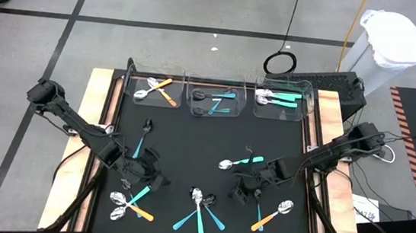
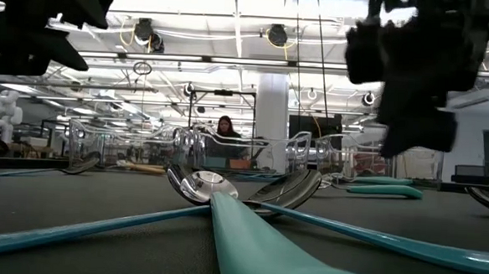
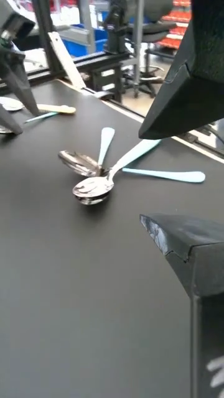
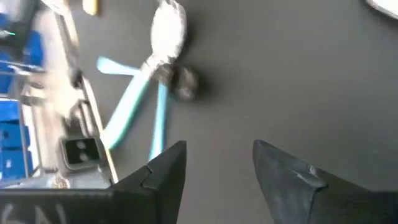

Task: Sort silverware by color (type)
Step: Put the yellow spoon into the left transparent bin

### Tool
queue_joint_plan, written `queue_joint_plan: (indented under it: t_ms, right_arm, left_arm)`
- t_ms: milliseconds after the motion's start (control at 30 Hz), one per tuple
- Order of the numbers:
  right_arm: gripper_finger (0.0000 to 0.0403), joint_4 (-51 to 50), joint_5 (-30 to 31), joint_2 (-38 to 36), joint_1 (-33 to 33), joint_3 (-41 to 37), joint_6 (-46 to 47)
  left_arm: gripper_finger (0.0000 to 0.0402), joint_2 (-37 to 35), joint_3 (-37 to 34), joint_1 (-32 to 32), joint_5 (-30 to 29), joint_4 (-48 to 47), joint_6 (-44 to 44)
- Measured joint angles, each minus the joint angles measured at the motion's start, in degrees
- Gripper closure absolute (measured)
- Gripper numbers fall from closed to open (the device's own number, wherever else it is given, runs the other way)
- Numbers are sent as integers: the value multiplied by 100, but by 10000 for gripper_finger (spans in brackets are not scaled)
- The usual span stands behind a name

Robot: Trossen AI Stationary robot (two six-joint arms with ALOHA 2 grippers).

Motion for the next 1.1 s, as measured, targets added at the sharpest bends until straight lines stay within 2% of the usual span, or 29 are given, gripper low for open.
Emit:
queue_joint_plan:
  t_ms: [100, 200, 300, 467, 667, 767, 967, 1033, 1100]
  right_arm:
    - [237, -871, -381, -247, 65, 9, 291]
    - [247, -1723, -322, -521, 254, 0, 477]
    - [254, -2309, -58, -767, 346, 7, 549]
    - [257, -3168, 591, -1106, 298, 7, 743]
    - [257, -3565, 1421, -1475, 62, 7, 700]
    - [257, -3345, 1481, -1508, -107, 7, 89]
    - [257, -2984, 2288, -1301, -164, 7, -2405]
    - [256, -2971, 2505, -1223, -245, 7, -2972]
    - [253, -3001, 2469, -1161, -417, 7, -3380]
  left_arm:
    - [197, 0, 0, -36, -221, 1, -29]
    - [197, 0, 0, -36, -425, -9, 22]
    - [197, 0, 0, -23, -658, -7, 120]
    - [197, 0, 0, -16, -706, -29, 125]
    - [197, 0, 0, -7, -710, -206, -223]
    - [197, 0, 0, 56, -693, -529, -334]
    - [197, 0, 0, 194, -639, -713, -286]
    - [197, 0, 0, 221, -569, -710, -284]
    - [197, 0, 0, 232, -445, -708, -285]
